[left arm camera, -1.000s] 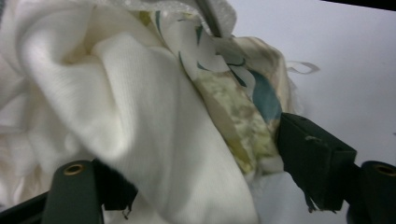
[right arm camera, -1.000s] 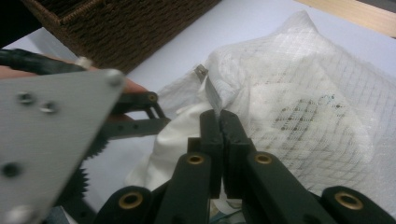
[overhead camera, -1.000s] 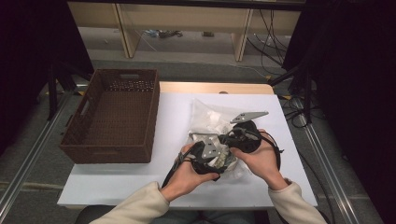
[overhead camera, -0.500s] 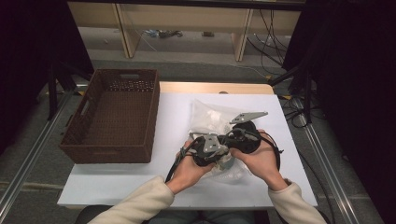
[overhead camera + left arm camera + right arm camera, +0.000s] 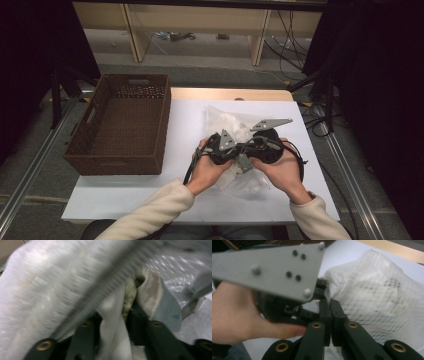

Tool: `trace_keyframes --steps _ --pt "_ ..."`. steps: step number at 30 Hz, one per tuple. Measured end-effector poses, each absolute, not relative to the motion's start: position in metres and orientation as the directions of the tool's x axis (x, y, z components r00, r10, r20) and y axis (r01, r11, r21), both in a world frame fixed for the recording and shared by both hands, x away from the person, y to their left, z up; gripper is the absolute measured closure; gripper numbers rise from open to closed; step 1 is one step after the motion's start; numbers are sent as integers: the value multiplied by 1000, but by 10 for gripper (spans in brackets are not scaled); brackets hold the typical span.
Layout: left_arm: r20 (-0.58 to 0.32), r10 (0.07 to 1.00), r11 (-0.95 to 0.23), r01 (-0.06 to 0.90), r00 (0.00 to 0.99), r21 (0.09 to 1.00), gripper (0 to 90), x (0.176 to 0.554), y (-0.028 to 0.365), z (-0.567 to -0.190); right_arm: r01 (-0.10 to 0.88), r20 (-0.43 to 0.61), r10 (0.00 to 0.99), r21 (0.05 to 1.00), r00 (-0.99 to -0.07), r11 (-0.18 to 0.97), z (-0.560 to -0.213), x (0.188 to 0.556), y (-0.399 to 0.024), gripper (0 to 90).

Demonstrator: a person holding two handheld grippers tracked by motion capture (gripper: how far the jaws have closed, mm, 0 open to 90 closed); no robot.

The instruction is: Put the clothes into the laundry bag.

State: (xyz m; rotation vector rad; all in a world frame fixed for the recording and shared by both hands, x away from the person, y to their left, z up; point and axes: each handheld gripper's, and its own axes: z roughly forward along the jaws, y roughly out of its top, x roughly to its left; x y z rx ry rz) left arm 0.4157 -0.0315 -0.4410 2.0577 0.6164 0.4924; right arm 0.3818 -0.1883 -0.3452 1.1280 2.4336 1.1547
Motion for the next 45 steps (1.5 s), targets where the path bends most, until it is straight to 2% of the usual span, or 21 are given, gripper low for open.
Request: trace_keyframes --steps 3,6,9,13,18,19,21,24,28,30,31,32,33,34,35,36,37,39,41,42,45 --pt "121 568 -489 216 814 845 480 408 -26 -437 560 112 728 721 -676 409 -345 384 -192 900" --pt "131 558 -495 202 820 845 359 396 -15 -431 554 112 736 735 -668 391 -348 385 -192 900" --pt "137 556 -501 200 820 842 328 384 -4 -429 573 124 736 718 -665 396 -348 385 -191 900" --pt "125 547 -512 212 828 832 321 369 9 -433 549 100 729 728 -678 410 -348 386 -191 900" --pt "115 530 -548 236 840 802 366 371 5 -451 561 115 739 730 -664 390 -350 385 -188 900" --pt "130 517 -568 226 846 791 385 374 3 -454 545 95 720 723 -687 425 -349 387 -190 900" --pt "150 519 -582 220 841 783 421 380 -2 -458 558 108 726 719 -679 414 -349 386 -188 900" --pt "132 509 -582 228 851 780 489 384 -11 -461 559 109 730 721 -675 410 -350 386 -189 900" --pt "137 503 -588 221 853 778 613 392 -20 -460 556 111 730 728 -674 402 -351 386 -187 900" --pt "140 489 -596 212 861 775 693 396 -23 -458 521 89 702 737 -707 431 -352 387 -188 900" --pt "139 488 -593 211 862 777 746 396 -25 -457 543 97 715 722 -693 428 -350 385 -188 900" --pt "136 489 -591 213 862 778 787 397 -25 -455 559 114 718 714 -686 421 -349 383 -186 900" --pt "107 489 -569 224 866 791 804 396 -26 -454 537 87 717 726 -692 430 -348 383 -186 900" --pt "105 493 -559 222 863 799 812 396 -26 -451 549 114 718 728 -686 410 -347 381 -185 900" --pt "80 484 -543 228 871 808 816 395 -27 -449 532 98 714 738 -693 415 -347 381 -185 900" --pt "120 510 -542 210 852 814 818 396 -25 -444 546 107 722 731 -683 408 -345 379 -186 900" --pt "110 516 -517 206 849 831 819 395 -25 -440 524 87 720 745 -689 412 -344 380 -187 900" --pt "108 538 -487 204 836 849 820 398 -25 -435 542 116 721 742 -683 394 -342 378 -187 900" --pt "103 549 -478 210 829 853 818 403 -25 -435 488 67 693 758 -718 432 -342 382 -189 900" --pt "97 560 -461 211 823 862 815 406 -27 -438 532 103 712 740 -695 411 -340 379 -189 900" --pt "102 559 -476 217 823 852 755 414 -32 -450 532 85 732 744 -676 405 -341 382 -191 900"
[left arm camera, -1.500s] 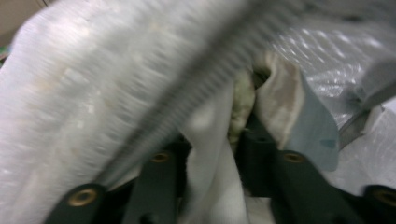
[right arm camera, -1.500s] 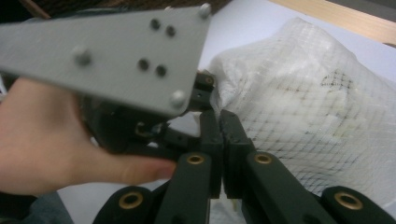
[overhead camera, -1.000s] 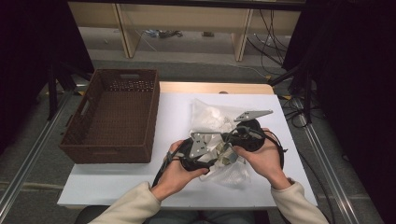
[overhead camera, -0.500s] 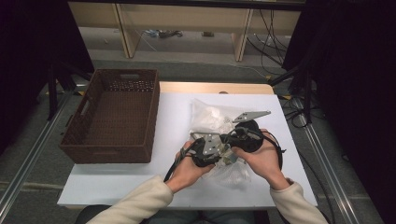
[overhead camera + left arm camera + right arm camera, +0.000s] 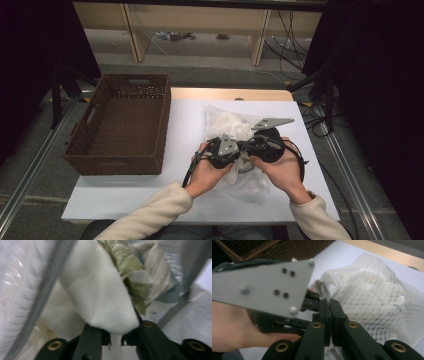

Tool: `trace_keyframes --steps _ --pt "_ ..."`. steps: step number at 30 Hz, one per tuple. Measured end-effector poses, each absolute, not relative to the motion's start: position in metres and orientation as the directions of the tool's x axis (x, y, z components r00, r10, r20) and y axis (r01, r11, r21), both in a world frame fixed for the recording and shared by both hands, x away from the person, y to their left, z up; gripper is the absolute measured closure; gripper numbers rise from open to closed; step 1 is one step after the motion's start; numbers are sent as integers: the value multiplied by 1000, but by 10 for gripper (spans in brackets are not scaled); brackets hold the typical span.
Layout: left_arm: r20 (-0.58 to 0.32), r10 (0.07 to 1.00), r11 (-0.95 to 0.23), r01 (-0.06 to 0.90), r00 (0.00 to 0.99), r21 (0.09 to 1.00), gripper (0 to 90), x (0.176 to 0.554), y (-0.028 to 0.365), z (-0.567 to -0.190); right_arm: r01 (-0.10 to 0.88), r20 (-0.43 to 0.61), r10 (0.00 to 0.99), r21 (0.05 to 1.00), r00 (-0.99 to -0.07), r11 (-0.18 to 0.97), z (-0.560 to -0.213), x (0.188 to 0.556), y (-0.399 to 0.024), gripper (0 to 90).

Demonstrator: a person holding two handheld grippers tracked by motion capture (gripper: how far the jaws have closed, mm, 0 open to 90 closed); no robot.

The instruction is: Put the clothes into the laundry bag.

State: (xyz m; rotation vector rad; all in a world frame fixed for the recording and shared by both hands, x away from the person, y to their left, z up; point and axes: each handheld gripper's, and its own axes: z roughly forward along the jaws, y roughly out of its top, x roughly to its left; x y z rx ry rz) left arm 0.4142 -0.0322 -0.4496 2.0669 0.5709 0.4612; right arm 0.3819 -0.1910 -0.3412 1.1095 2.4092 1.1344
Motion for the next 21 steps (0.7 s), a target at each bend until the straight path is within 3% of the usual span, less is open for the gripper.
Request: trace_keyframes --steps 3,7,14,19,21 --pt "104 551 -483 214 828 849 577 412 -33 -455 549 95 741 734 -665 399 -344 384 -195 900" --pt "146 535 -514 183 832 838 435 396 -16 -448 576 120 752 723 -648 381 -345 385 -196 900" --pt "129 502 -537 192 855 822 405 368 -4 -450 561 105 742 727 -662 397 -346 387 -193 900" --pt "170 488 -596 184 856 781 410 376 -14 -463 551 93 733 725 -674 414 -346 385 -191 900" --pt "134 480 -599 212 867 772 412 378 -19 -470 545 89 736 732 -671 408 -348 386 -191 900"
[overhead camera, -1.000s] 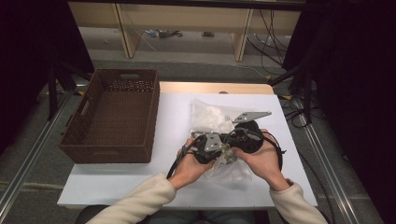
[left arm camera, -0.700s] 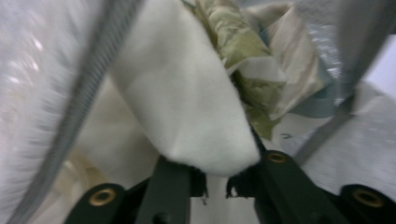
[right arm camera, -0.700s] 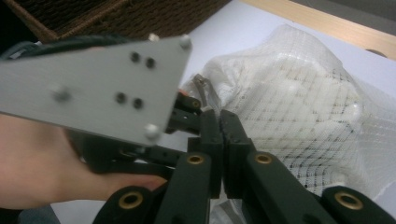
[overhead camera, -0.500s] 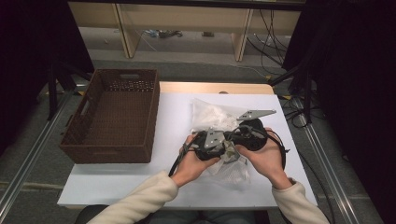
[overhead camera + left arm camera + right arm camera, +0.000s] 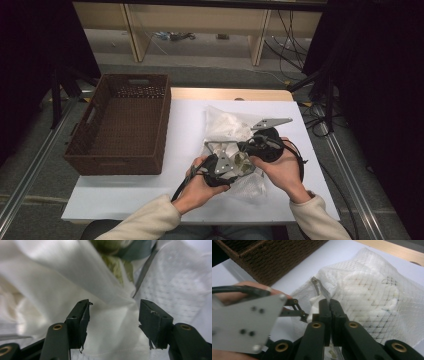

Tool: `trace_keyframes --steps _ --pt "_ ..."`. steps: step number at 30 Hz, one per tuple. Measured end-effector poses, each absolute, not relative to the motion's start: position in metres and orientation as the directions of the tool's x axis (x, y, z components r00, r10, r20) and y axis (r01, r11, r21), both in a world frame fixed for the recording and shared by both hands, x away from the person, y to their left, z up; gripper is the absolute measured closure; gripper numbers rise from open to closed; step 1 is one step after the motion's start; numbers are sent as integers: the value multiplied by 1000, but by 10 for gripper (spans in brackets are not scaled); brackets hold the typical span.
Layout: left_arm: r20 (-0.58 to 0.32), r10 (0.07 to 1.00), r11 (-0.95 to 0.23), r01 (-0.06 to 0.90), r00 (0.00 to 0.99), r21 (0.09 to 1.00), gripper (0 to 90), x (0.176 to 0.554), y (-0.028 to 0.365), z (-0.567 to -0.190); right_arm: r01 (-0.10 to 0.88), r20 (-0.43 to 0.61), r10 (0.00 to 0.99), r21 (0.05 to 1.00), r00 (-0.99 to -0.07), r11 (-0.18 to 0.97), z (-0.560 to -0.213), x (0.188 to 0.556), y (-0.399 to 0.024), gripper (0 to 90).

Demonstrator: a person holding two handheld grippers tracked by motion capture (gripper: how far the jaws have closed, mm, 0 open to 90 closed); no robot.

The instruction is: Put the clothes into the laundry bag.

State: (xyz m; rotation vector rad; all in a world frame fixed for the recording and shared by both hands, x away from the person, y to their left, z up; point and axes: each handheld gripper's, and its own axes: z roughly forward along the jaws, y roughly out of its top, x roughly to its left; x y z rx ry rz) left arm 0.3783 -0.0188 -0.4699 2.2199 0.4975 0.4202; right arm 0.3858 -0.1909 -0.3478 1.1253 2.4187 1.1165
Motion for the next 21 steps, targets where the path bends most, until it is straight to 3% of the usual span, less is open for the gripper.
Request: trace_keyframes --steps 5,8,15,17,19,21 --pt "125 474 -619 228 872 752 412 383 -22 -477 564 109 741 724 -662 397 -349 386 -192 900" --pt "140 457 -646 220 878 730 489 387 -22 -480 565 118 737 725 -666 395 -350 387 -191 899" --pt "65 488 -600 280 870 749 837 386 -25 -475 553 108 723 723 -682 414 -350 386 -188 900" --pt "48 493 -581 288 869 761 866 388 -26 -470 572 131 720 709 -681 412 -349 385 -187 900" --pt "88 514 -566 260 853 782 870 390 -25 -462 565 131 728 726 -673 391 -349 384 -184 900" --pt "24 492 -530 277 870 801 870 389 -26 -453 532 108 707 739 -699 413 -349 383 -182 900"
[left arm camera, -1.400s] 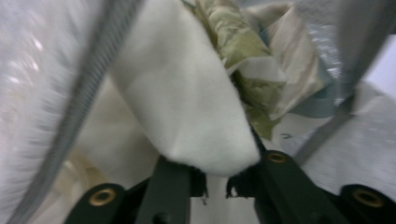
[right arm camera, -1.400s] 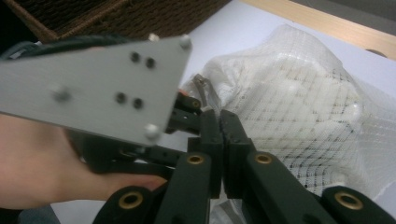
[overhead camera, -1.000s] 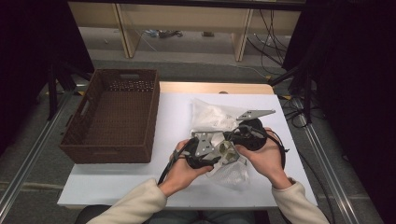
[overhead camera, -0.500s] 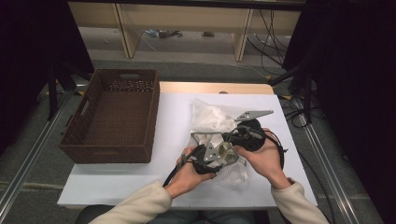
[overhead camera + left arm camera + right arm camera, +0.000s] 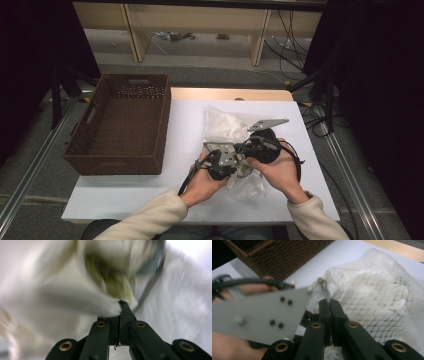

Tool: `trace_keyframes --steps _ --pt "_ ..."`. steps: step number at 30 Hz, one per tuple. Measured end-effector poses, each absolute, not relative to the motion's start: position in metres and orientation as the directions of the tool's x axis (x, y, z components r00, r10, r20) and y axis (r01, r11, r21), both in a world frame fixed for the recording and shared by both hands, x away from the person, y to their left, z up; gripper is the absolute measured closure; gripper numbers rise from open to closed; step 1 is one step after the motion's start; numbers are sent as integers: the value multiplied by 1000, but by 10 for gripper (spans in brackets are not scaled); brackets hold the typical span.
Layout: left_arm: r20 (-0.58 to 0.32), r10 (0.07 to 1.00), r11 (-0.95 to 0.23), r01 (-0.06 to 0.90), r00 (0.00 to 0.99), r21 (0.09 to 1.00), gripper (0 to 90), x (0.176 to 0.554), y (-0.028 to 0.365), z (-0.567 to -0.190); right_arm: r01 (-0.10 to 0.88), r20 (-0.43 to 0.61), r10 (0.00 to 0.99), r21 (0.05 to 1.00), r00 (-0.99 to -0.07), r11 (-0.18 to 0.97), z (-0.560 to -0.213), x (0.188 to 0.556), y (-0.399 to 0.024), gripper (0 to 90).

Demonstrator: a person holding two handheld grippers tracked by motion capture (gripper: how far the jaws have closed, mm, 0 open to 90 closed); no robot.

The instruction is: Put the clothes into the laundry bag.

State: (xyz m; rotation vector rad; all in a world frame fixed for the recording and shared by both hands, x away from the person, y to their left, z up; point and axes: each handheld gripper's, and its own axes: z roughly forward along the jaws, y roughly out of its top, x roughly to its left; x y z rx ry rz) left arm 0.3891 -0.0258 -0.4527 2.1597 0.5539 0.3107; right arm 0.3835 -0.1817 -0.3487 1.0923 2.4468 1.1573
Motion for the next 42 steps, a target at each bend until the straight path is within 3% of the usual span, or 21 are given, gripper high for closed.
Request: trace_keyframes --steps 1,4,8,15,22,27,33,38,42 --pt "93 518 -527 232 850 818 871 391 -24 -446 559 120 717 717 -687 415 -347 381 -181 900" --pt "44 531 -474 254 846 843 871 397 -26 -441 520 97 701 743 -707 421 -349 383 -182 900" --pt "29 583 -419 269 812 867 869 414 -29 -448 547 116 714 730 -690 409 -346 383 -186 900" --pt "115 553 -472 196 825 859 832 425 -36 -458 570 128 747 733 -652 371 -350 387 -191 900" --pt "119 497 -490 165 859 856 538 406 -28 -453 576 127 748 725 -651 378 -353 389 -194 900" --pt "164 492 -531 145 855 835 457 390 -1 -445 587 121 747 703 -654 400 -355 388 -192 900" --pt "174 568 -526 192 804 829 431 380 39 -441 563 98 734 711 -672 420 -356 388 -192 900" --pt "90 653 -515 354 752 781 391 392 59 -452 565 102 730 707 -675 424 -357 387 -191 900" --pt "99 677 -552 414 729 724 374 401 69 -457 550 88 724 714 -684 432 -357 387 -191 900"
